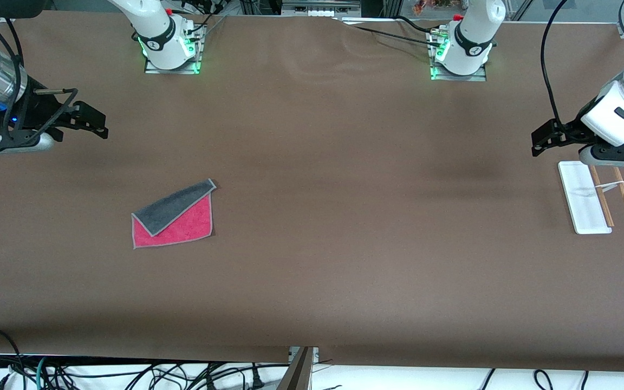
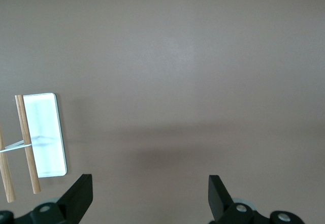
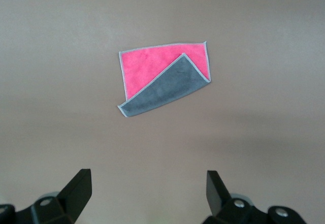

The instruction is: Pass towel and hang on rack

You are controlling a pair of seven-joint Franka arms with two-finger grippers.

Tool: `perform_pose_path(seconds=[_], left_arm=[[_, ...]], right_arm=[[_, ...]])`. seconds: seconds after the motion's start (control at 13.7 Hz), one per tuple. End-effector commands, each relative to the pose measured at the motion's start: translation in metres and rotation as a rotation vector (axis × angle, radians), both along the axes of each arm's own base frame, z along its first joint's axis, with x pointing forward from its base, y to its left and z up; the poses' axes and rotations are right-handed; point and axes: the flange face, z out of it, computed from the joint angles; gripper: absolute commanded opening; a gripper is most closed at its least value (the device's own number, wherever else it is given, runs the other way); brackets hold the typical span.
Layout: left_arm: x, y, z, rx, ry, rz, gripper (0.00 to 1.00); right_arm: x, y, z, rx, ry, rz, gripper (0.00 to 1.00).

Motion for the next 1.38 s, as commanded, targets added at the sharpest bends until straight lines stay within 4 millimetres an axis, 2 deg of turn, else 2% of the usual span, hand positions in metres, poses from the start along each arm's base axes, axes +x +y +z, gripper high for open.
perform_pose_path(seconds=[0.0, 0.29, 0.51, 1.31], left_arm=[[0.0032, -0.0007, 0.0046, 0.019, 0.003, -0.001, 1.00], [0.0032, -0.0007, 0.0046, 0.019, 0.003, -0.001, 1.00], [0.0032, -0.0007, 0.0046, 0.019, 0.003, -0.001, 1.00], [0.0036, -0.0006, 0.0045, 0.021, 0.003, -0.001, 1.00]], right_arm=[[-0.0054, -0.0025, 0.0060, -0.037, 0.011, 0.045, 1.00], [-0.0019, -0.0019, 0.0110, -0.041, -0.003, 0.061, 1.00], [-0.0014, -0.0003, 0.0042, -0.045, 0.015, 0.055, 1.00], [-0.0024, -0.0013, 0.0027, -0.046, 0.025, 0.061, 1.00]])
